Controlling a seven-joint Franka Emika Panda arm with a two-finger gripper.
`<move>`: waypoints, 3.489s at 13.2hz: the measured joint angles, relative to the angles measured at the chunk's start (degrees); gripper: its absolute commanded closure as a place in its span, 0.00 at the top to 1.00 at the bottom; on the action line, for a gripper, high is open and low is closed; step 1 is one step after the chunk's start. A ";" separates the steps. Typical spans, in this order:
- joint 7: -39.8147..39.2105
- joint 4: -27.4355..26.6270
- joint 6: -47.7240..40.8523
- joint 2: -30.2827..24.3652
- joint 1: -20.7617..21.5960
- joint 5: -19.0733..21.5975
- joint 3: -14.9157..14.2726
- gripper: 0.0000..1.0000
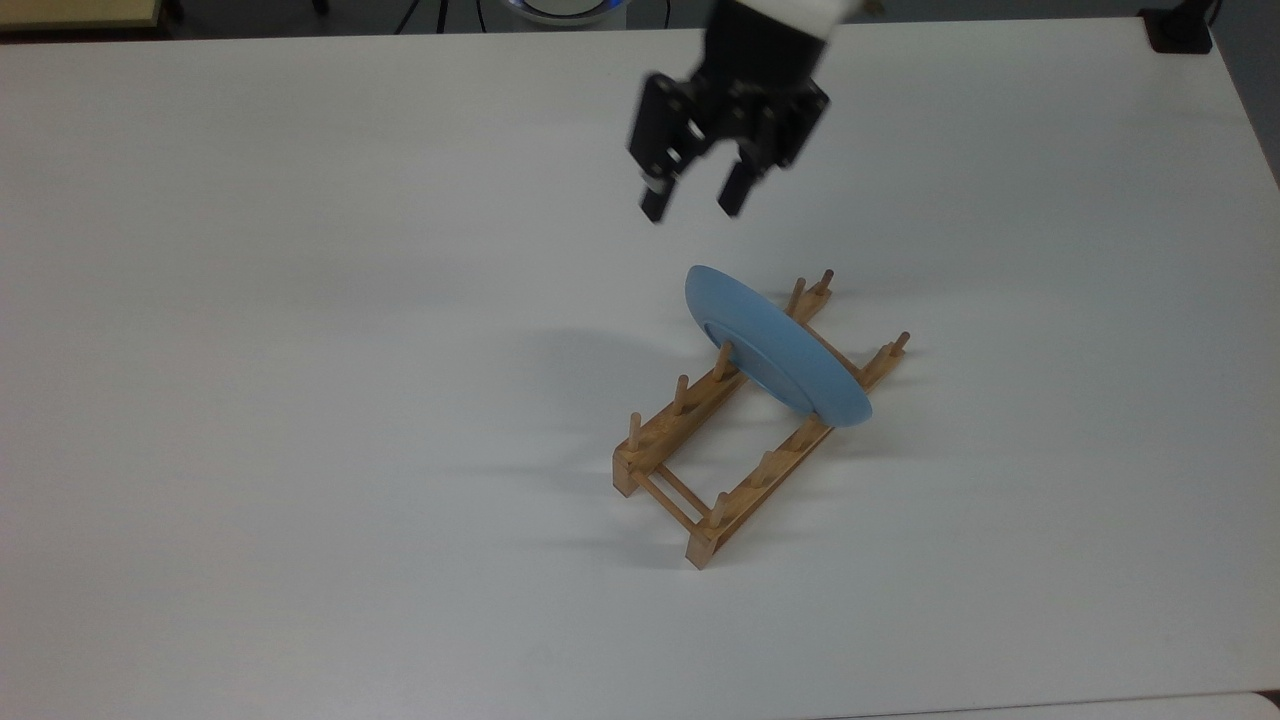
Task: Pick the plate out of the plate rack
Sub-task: 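Lower the gripper onto the plate rim and close on it, then lift the blue plate up out of the wooden rack, then carry the plate away from the rack and lower it flat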
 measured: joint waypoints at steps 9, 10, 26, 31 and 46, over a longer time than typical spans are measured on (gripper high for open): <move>11.69 0.34 5.10 7.95 3.85 -12.76 0.24 0.00; 11.69 0.46 5.10 7.93 3.86 -12.76 0.24 0.00; 16.40 5.79 5.15 0.84 -0.49 -4.48 -0.32 0.00; 12.80 6.36 1.24 -2.25 -7.89 26.21 -8.07 0.00; -21.89 -8.03 -13.59 10.57 -16.56 42.03 -22.54 0.05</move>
